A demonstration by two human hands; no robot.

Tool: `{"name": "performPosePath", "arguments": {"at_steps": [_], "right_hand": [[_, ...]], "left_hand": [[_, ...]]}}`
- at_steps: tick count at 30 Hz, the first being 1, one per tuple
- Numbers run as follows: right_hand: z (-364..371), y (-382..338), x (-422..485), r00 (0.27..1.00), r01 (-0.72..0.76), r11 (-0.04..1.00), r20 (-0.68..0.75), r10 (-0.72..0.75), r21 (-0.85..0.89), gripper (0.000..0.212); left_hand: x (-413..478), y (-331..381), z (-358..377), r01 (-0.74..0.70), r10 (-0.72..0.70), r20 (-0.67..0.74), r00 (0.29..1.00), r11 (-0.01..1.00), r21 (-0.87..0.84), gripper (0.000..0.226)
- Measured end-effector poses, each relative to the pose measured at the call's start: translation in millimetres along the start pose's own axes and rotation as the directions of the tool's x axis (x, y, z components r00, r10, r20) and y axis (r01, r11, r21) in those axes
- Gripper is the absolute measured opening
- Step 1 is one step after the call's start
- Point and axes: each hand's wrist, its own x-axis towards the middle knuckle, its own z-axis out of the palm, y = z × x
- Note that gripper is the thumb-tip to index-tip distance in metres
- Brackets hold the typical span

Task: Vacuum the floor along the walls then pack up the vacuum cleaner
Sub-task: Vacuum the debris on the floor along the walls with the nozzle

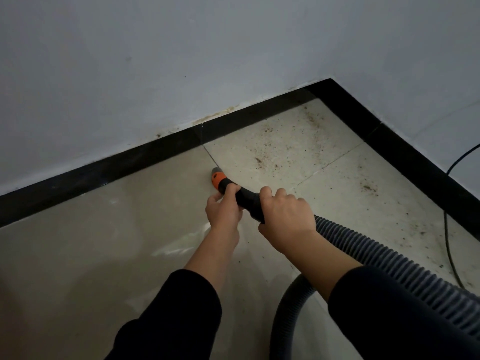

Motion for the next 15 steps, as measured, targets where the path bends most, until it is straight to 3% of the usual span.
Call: {"name": "performPosePath", "arguments": {"at_steps": [15], "right_hand": [[9, 42, -59, 0.999, 0.001, 0.999, 0.041, 0.001, -0.046, 0.050]], "left_hand": [[-52, -50, 3, 0.048, -0.054, 0.102, 0.993, 0.997, 0.059, 0.038]]}}
